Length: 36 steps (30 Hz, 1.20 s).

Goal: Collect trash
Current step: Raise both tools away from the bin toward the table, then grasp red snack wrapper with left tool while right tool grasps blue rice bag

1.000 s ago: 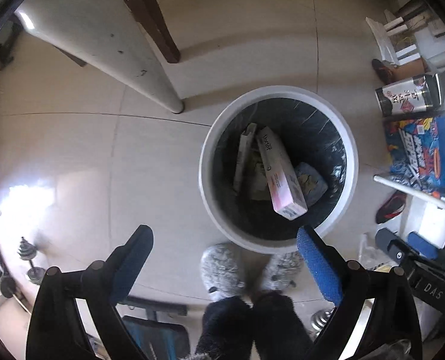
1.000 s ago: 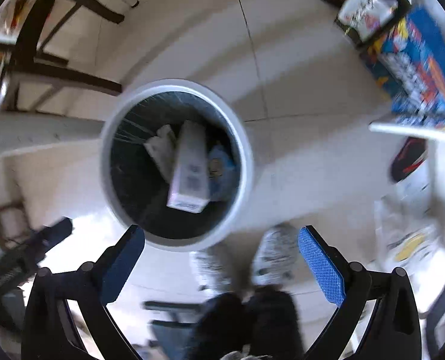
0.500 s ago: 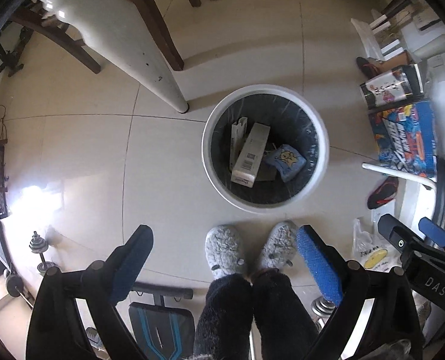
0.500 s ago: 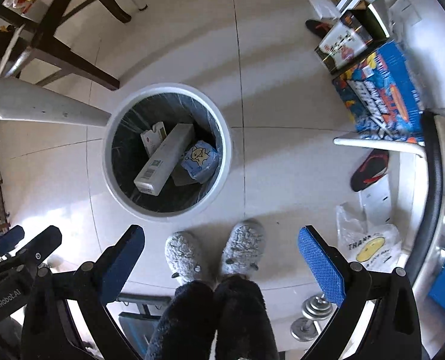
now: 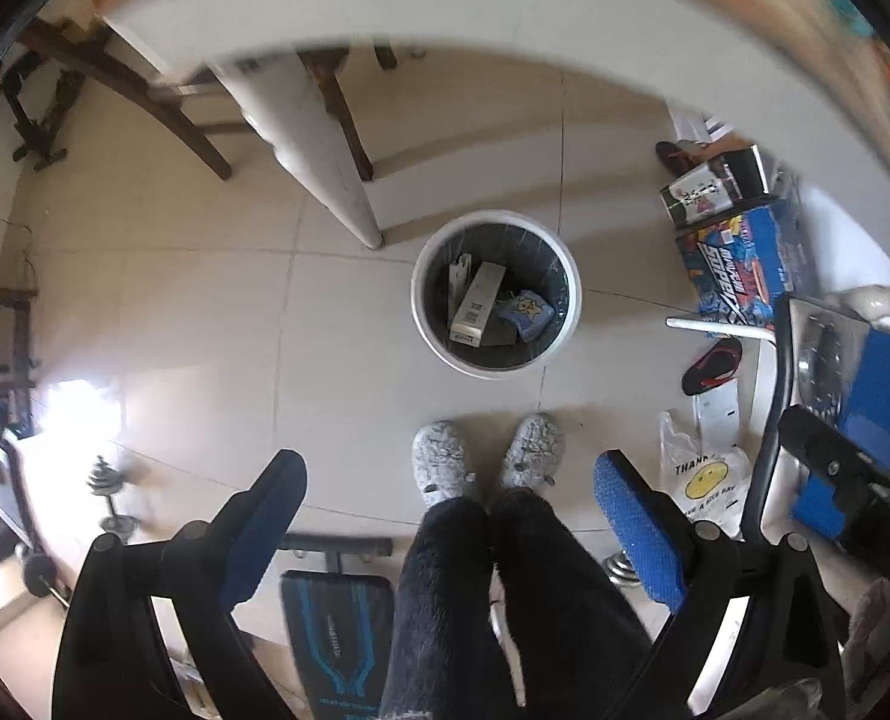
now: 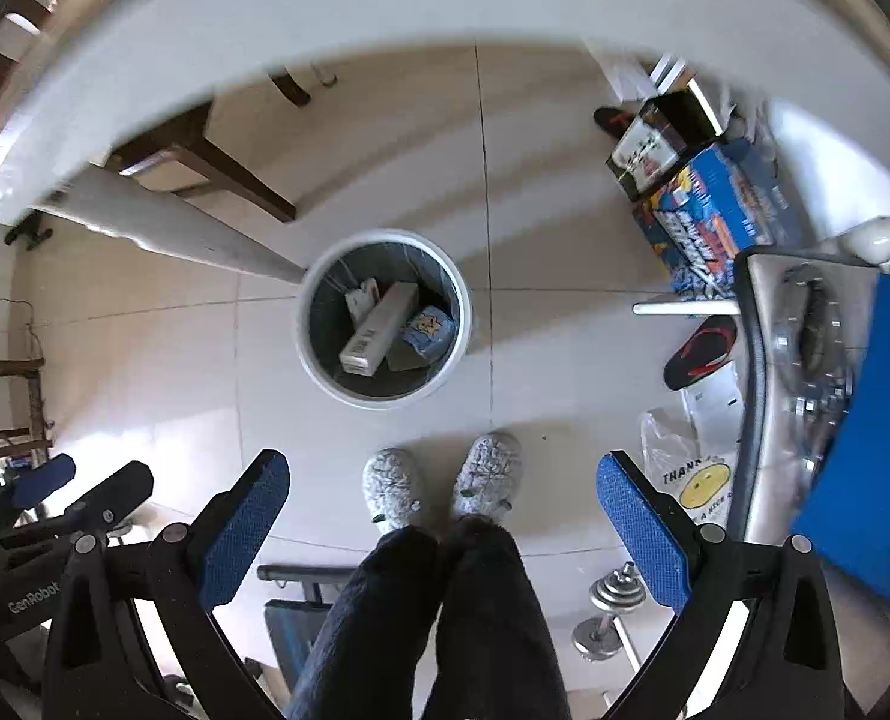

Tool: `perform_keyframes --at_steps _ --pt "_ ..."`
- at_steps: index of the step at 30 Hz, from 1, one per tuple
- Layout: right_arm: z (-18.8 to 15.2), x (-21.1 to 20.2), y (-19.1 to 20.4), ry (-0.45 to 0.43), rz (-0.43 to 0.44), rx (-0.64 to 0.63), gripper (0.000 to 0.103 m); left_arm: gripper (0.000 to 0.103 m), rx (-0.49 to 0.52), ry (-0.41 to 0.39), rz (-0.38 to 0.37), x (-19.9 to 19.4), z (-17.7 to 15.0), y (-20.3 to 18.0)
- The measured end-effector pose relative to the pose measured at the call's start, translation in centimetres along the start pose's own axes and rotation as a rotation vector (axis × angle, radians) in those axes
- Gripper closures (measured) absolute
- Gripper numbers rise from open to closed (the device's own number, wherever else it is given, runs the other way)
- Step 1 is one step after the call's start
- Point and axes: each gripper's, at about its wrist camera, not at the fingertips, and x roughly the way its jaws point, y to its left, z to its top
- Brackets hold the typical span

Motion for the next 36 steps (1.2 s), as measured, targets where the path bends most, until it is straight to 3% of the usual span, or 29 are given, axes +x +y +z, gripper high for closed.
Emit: perform_keyframes --at_steps 10,14,18,23,28,32,36 --pt "-2.2 -14.5 2.1 -0.064 0.029 -0.014 0.000 0.005 0.034 -0.122 -0.026 -11.6 -0.7 0.0" --pt "-1.0 -19.6 1.8 -0.118 0.094 0.047 0.000 0.005 0.036 -0.216 -0.022 -15.9 1.3 -0.4" --pt "2.5 -23.1 1.3 -0.169 0.162 0.122 0.000 0.005 0.058 -0.319 0.017 -19.6 6.0 -1.9" --pt "9.4 -26.2 -1.1 -0.235 0.188 0.182 0.000 0.000 0.120 -0.390 0.081 -21.6 13.1 -4.4" --pt "18.4 -26.3 -6.6 -0.229 0.152 0.233 0.000 0.000 0.194 -0.421 0.149 -21.6 23.8 -10.0" --pt "28.3 -24.9 -12.2 -0.192 0.066 0.220 0.000 0.000 0.274 -0.400 0.219 -20.5 32.0 -15.8" --pt "39.3 -23.1 -18.3 -0.153 -0.022 0.210 0.000 0.000 0.379 -0.298 0.233 -16.2 40.6 -22.8"
